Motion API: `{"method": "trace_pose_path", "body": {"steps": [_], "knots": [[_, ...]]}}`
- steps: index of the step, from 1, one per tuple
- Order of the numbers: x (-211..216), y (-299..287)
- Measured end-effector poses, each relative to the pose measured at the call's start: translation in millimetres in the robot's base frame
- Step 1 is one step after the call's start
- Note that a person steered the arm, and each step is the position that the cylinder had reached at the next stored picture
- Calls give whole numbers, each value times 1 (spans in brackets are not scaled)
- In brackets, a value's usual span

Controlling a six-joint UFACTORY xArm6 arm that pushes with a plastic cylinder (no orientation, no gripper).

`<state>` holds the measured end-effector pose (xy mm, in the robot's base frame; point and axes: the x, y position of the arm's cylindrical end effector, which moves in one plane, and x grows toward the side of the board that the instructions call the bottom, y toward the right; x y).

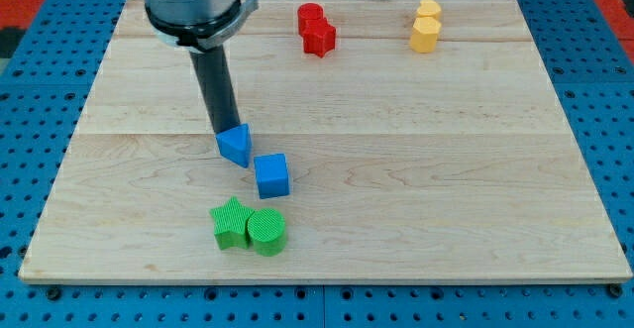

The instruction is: Place red star left to the yellow hexagon

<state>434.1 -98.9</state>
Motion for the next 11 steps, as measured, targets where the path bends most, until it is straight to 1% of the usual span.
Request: {"method": "trace_pose_path", "body": {"steps": [1, 2, 3, 4, 5, 6, 7, 8, 9, 10, 11], "knots": [[37, 17], [41, 7], [2, 7], [-5, 20], [-28, 35], [-63, 28], [-107, 31], [-144, 52], [-167, 95], [-167, 142], [-166, 143]]}}
